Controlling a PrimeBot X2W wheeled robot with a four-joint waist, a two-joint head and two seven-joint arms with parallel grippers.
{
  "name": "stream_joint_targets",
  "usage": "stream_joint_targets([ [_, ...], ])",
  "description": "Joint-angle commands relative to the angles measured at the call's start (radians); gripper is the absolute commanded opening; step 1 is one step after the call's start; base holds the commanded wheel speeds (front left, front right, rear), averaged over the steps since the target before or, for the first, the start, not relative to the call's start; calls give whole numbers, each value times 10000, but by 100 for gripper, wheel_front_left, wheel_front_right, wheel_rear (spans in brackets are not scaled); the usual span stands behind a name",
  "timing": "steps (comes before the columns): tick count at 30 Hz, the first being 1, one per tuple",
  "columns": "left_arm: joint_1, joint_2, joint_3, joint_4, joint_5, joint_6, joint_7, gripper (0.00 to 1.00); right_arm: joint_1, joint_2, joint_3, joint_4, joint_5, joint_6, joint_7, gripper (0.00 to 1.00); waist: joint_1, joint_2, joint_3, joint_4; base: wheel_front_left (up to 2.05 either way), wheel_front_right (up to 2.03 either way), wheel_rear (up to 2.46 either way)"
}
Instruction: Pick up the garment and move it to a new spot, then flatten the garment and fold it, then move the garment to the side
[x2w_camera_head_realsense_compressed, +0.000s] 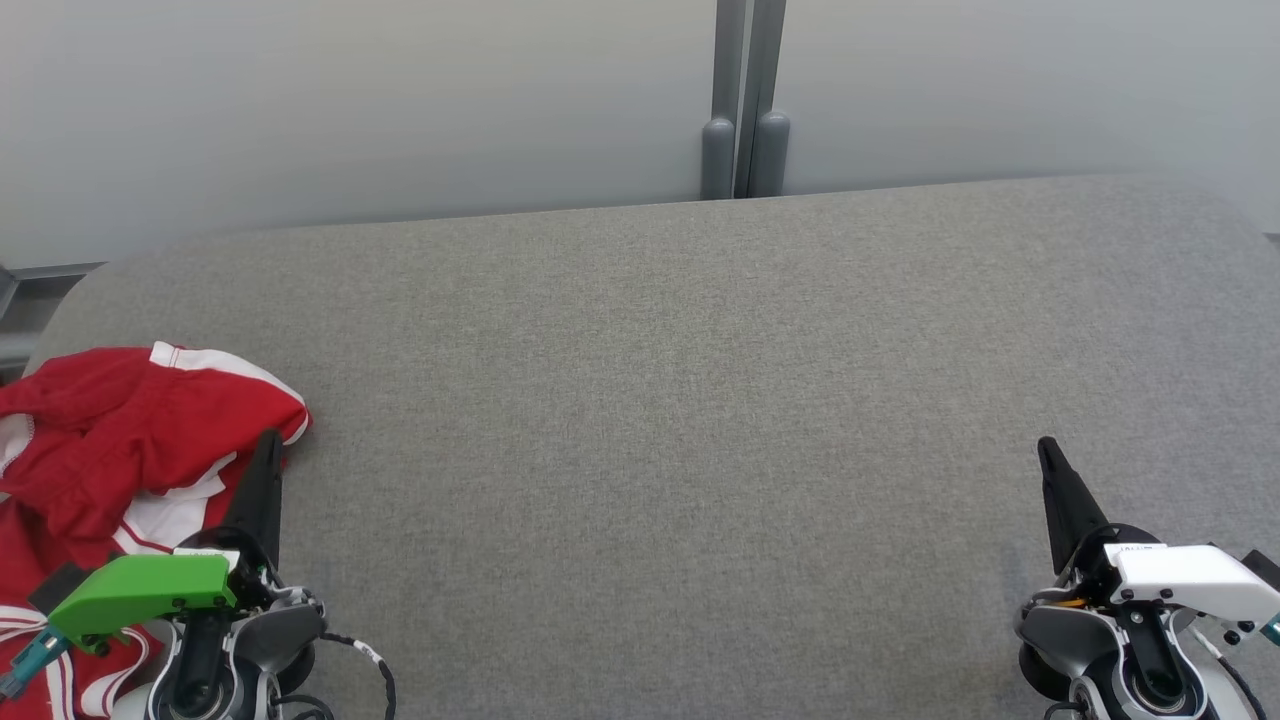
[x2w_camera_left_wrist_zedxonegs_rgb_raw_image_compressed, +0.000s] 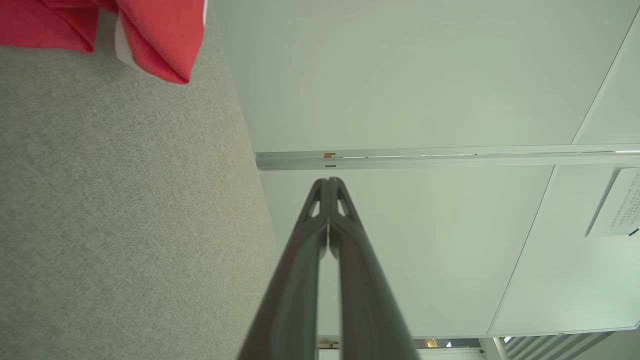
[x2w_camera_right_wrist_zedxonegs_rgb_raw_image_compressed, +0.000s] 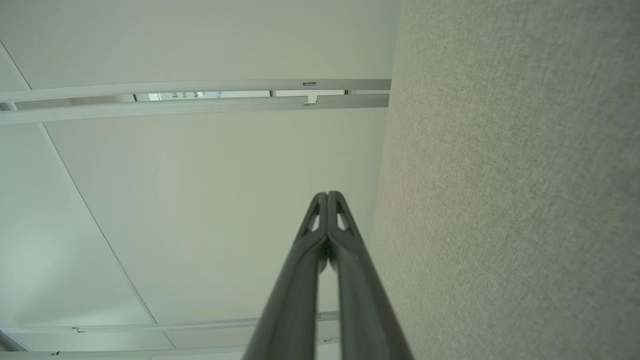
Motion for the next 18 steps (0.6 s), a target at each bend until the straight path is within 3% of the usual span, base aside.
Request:
stream_joint_targets([
  [1,-140,13,5,-12,-86,-56,-21,0,-78,-43,-9,-33,26,4,34,0,0,-1,0,0,0,0,0],
  [18,-141,13,5,-12,-86,-57,-20,0,-78,-43,-9,-33,25,4,34,0,0,-1,0,0,0,0,0],
])
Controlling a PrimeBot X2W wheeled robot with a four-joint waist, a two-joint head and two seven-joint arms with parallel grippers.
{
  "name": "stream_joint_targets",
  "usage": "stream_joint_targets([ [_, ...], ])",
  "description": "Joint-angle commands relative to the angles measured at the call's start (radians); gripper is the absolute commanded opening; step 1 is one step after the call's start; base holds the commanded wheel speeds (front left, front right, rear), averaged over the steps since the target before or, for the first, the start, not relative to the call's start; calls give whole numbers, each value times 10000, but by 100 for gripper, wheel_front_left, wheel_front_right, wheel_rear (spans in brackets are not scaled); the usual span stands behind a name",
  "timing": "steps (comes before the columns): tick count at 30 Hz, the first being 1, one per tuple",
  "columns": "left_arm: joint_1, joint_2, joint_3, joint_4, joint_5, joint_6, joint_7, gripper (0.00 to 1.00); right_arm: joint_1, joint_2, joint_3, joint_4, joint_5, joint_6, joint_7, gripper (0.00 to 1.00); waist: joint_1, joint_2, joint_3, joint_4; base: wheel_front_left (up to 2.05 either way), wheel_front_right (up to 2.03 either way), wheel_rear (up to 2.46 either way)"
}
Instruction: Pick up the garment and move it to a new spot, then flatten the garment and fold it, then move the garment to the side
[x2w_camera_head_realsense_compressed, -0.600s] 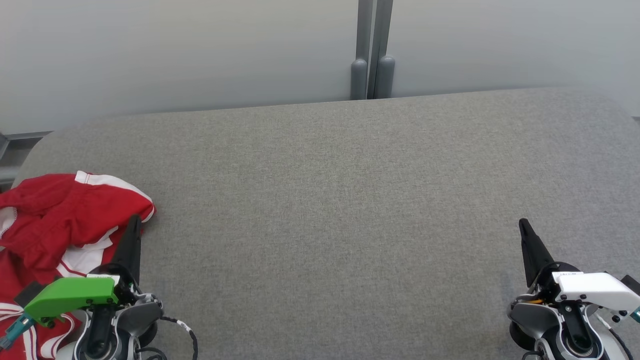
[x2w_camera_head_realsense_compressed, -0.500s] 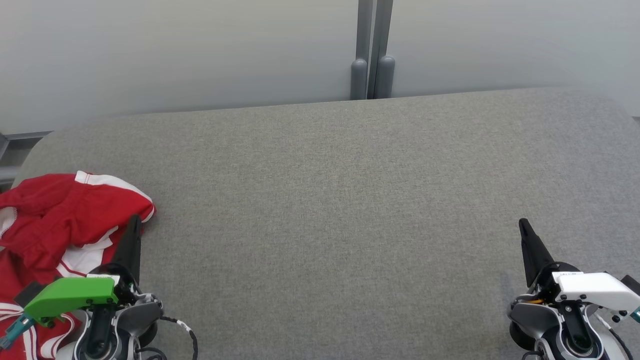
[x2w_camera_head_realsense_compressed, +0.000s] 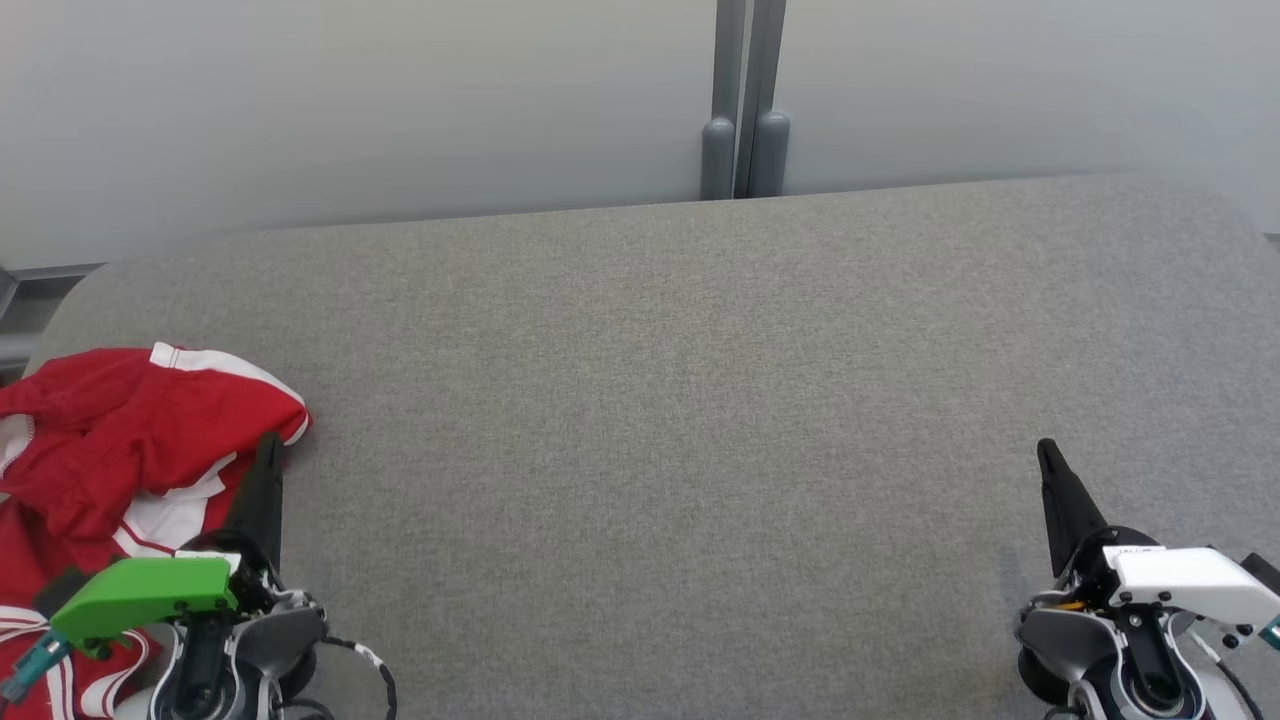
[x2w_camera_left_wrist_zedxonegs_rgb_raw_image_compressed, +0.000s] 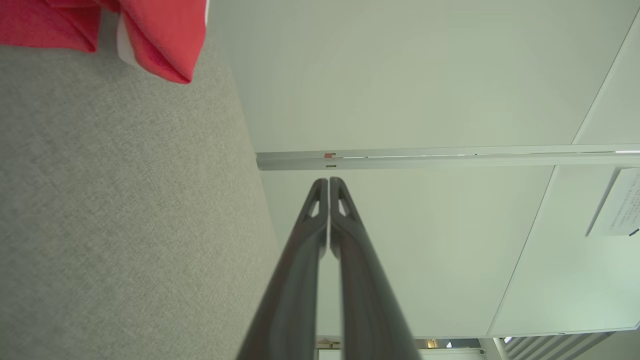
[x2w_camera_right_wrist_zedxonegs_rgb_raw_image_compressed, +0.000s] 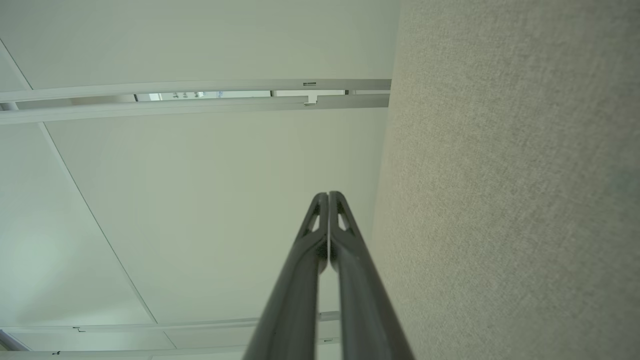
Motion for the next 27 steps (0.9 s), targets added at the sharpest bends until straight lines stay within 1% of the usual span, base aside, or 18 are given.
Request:
stream_joint_targets([
  [1,16,-4,-2,21,5,4,-5,100,16,6,4,27,-3,0,-6,100,0,0,0,0,0,0,0],
  [7,534,-99,-45,500,19,26,-43,100,405,127,51,490,-19,-2,-31,100,0,0,1,-1,0,0,0],
  [16,685,-85,-292,281,422,21,-553,100,318,107,339,558,-409,-1,-352,100,0,0,-36,-16,0,0,0],
  [20,732,-78,-345,223,875,18,-789,100,237,98,430,640,-895,-1,-500,100,0,0,-51,-21,0,0,0],
  [22,748,-72,-393,205,1340,49,-958,100,193,91,481,683,-1208,-1,-608,100,0,0,-63,-23,0,0,0],
  [27,779,-64,-511,170,2099,165,-1230,100,113,81,559,744,-1812,0,-779,100,0,0,-86,-21,0,0,0],
])
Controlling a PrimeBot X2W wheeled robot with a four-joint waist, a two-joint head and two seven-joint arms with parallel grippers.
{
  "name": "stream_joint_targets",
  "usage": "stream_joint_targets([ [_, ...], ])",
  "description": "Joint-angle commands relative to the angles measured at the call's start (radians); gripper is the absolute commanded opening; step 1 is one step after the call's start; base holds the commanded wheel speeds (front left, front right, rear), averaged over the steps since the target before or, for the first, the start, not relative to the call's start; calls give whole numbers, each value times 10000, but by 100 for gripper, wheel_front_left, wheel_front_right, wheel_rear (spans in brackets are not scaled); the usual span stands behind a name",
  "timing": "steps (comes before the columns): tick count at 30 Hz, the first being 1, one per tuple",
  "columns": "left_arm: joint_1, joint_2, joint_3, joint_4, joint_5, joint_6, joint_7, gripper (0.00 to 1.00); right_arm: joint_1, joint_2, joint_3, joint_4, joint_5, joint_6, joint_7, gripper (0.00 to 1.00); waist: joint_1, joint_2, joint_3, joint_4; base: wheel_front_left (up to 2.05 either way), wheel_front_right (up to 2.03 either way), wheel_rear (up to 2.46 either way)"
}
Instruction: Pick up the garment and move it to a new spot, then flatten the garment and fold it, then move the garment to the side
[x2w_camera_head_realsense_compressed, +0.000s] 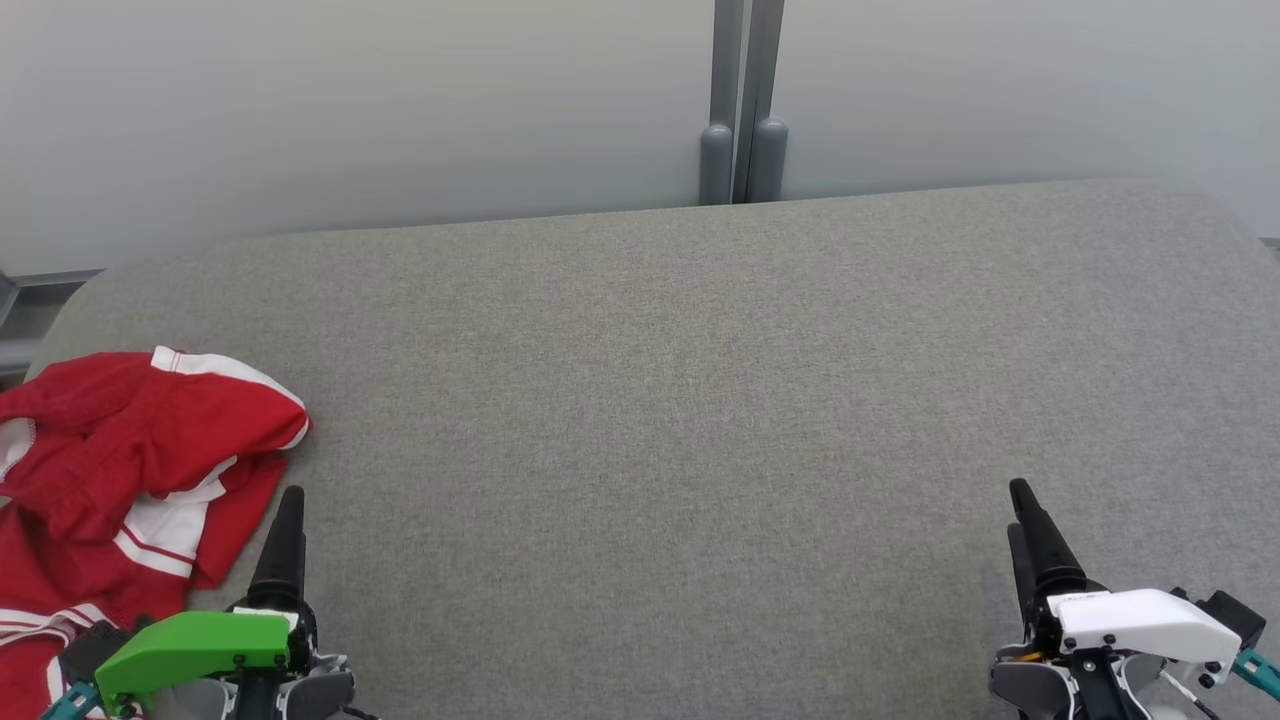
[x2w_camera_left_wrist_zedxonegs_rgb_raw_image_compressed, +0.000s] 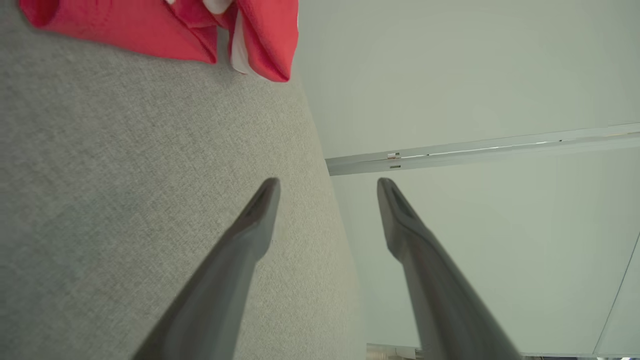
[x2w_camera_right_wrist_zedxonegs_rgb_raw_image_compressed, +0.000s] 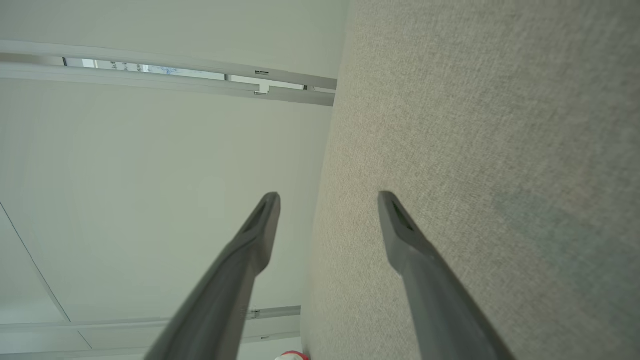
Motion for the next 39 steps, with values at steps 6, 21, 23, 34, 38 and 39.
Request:
stream_joint_targets([
  [6,-27,63,-193,-257,1237,171,-381,100,-387,-73,121,-12,-1081,4,-269,100,0,0,-34,3,0,0,0],
  [21,35,110,-700,-242,4287,495,-1065,100,-670,-101,201,381,-4129,4,-700,100,0,0,-85,-21,0,0,0],
  [23,32,143,-786,-236,4734,543,-1147,100,-720,-105,224,414,-4510,4,-757,100,0,0,-86,-22,0,0,0],
  [34,-70,365,-1232,-177,6757,908,-1539,100,-930,-115,359,400,-7237,5,-776,100,0,0,-81,-13,0,0,0],
  [38,-144,436,-1385,-118,7394,1034,-1692,100,-948,-121,471,232,-8293,5,-716,100,0,0,-80,2,0,0,0],
  [39,-162,444,-1408,-121,7531,1072,-1724,100,-940,-123,479,197,-8482,5,-706,100,0,0,-81,6,0,0,0],
])
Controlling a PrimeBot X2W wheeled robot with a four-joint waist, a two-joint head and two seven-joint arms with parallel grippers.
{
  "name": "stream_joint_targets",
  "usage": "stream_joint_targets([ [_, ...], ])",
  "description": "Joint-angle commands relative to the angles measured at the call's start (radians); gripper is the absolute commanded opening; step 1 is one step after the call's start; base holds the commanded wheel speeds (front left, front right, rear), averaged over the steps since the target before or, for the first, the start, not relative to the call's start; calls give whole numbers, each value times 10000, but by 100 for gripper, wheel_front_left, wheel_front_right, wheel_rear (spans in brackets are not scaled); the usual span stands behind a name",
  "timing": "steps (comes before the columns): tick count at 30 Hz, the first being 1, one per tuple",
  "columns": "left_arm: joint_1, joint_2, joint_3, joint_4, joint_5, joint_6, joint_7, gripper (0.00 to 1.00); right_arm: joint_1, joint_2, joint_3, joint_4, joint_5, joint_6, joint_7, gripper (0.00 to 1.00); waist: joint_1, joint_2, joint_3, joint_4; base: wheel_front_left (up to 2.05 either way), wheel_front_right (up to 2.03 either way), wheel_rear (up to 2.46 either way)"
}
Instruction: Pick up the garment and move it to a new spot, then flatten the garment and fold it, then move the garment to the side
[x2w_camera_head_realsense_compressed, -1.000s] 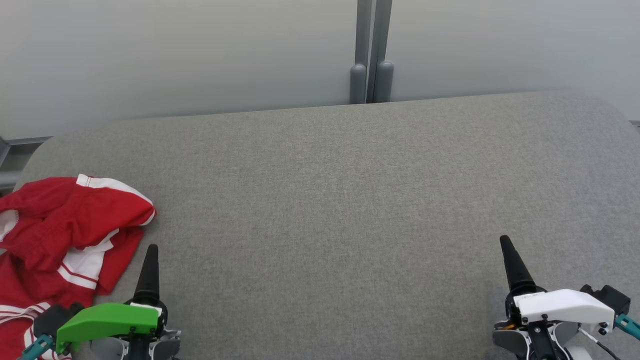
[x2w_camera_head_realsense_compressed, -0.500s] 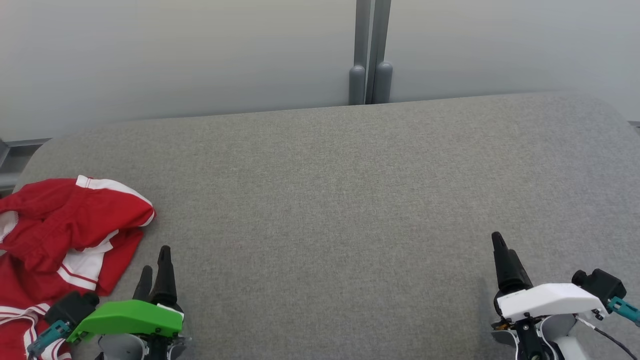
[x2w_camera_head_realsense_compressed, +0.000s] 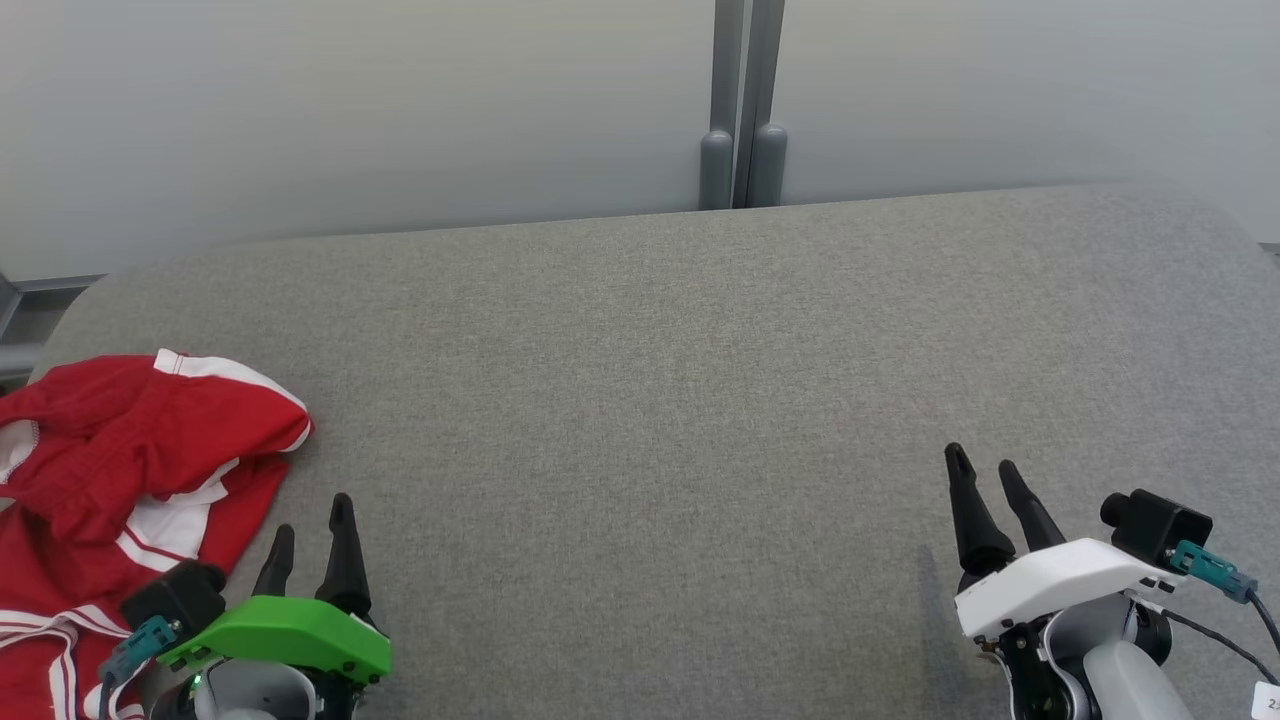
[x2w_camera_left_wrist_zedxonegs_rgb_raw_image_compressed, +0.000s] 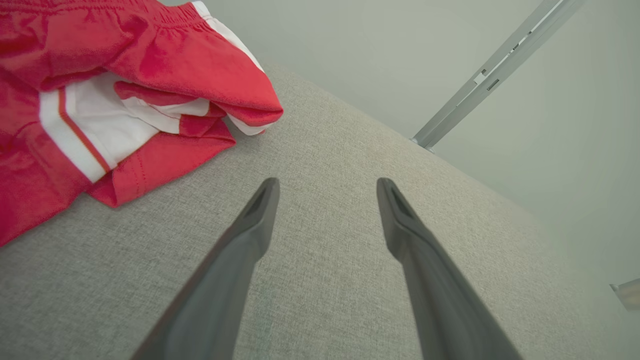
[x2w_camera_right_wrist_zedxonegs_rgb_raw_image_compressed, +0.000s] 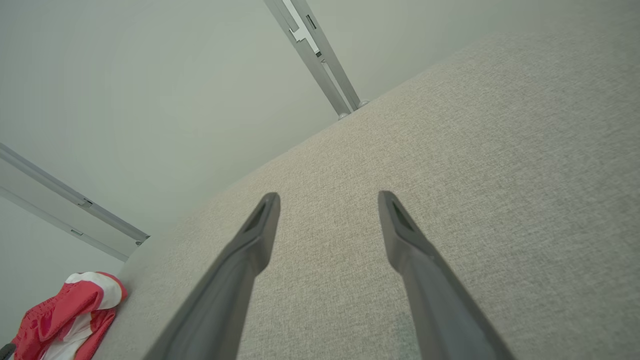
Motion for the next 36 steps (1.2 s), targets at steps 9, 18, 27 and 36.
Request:
stream_joint_targets([
  [9,-361,250,-326,112,1287,145,-364,100,-130,-68,-88,-242,-1184,4,41,100,0,0,0,12,0,0,0],
  [18,-377,346,-505,128,1901,-87,-653,100,-176,-75,-250,-243,-1893,5,-130,100,0,0,-8,5,0,0,0],
  [27,-339,332,-567,185,2361,-176,-909,100,-245,-86,-90,-240,-2457,4,-244,100,0,0,-2,-3,0,0,0],
  [36,-356,298,-655,245,2902,-135,-1164,100,-325,-97,50,-134,-3071,4,-385,100,0,0,2,36,0,0,0],
])
